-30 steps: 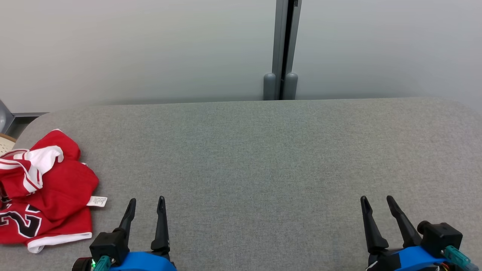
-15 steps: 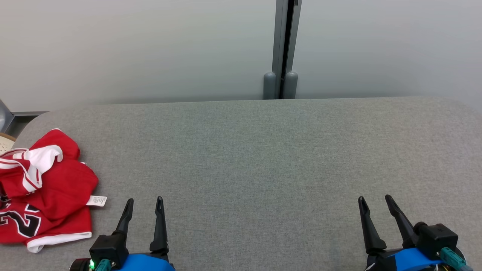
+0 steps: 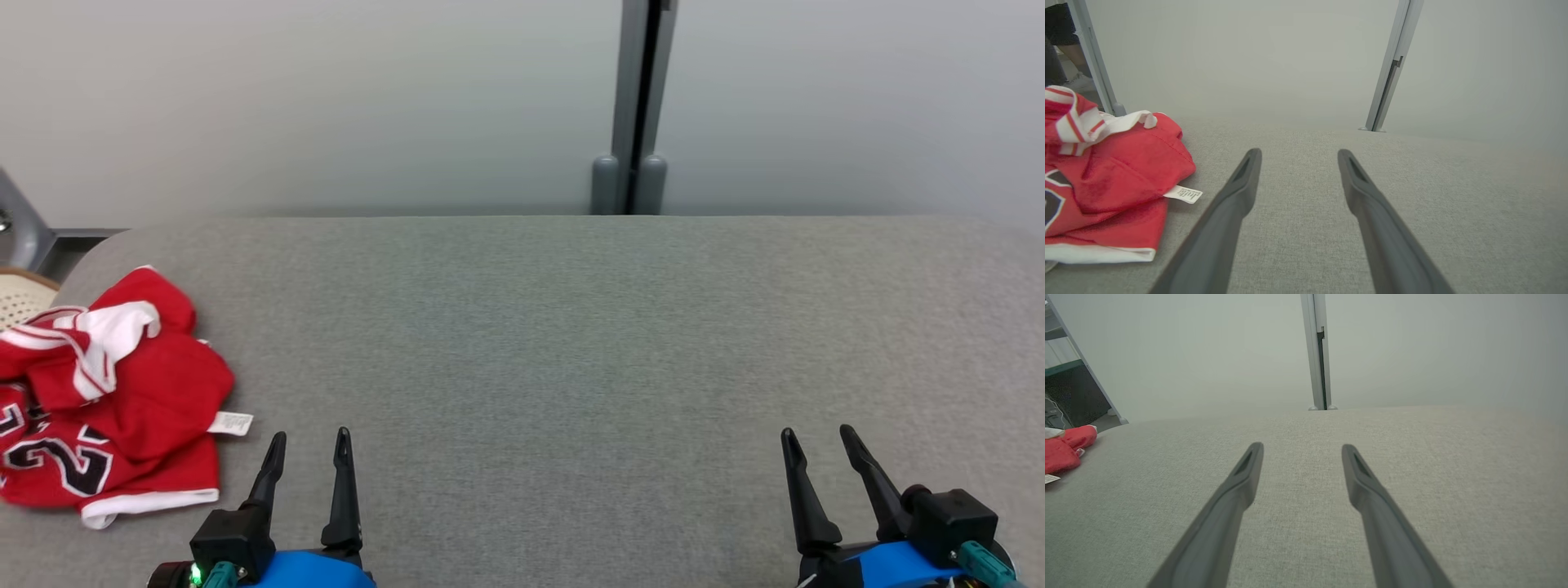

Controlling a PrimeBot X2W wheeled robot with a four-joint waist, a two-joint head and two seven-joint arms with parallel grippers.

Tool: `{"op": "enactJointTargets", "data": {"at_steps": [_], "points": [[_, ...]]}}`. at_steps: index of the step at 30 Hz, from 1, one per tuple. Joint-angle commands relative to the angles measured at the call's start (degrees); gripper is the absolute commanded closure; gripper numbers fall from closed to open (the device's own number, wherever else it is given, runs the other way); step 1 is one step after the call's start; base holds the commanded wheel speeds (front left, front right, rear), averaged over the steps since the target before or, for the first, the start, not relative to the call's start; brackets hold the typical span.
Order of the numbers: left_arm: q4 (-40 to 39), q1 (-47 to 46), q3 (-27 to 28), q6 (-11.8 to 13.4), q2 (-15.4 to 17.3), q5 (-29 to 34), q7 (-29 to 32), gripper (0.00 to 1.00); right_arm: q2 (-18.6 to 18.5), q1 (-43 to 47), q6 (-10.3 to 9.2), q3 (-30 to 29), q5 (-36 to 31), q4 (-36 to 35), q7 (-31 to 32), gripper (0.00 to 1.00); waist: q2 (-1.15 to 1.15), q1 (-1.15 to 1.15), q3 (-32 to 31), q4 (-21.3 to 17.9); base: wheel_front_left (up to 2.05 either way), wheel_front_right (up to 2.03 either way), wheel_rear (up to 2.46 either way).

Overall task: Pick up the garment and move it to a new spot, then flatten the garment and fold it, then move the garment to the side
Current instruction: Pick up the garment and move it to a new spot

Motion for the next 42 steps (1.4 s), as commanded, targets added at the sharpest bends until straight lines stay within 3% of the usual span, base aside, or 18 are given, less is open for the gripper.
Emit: {"op": "enactJointTargets", "data": {"at_steps": [1, 24, 42], "points": [[0.0, -0.3, 0.1, 0.2, 0.4, -0.1, 0.1, 0.0, -0.2, 0.7, 0.13, -0.1, -0.1, -0.2, -0.1, 0.0, 0.0, 0.0, -0.2, 1.4, 0.0, 0.0, 0.0], [-2.6, 3.8, 1.7, 2.3, 2.9, -1.3, 0.8, 0.0, -0.2, 0.9, 0.08, 1.1, 0.3, -0.2, 0.4, 0.0, 0.0, 0.0, -1.4, 25.5, 0.0, 0.0, 0.0], [-4.8, 4.0, 3.9, 3.2, 2.6, -2.4, -0.5, 0.0, -0.2, -1.0, 0.08, 2.0, -0.2, -0.1, 0.8, 0.0, 0.0, 0.0, 0.8, 27.3, 0.0, 0.0, 0.0]]}}
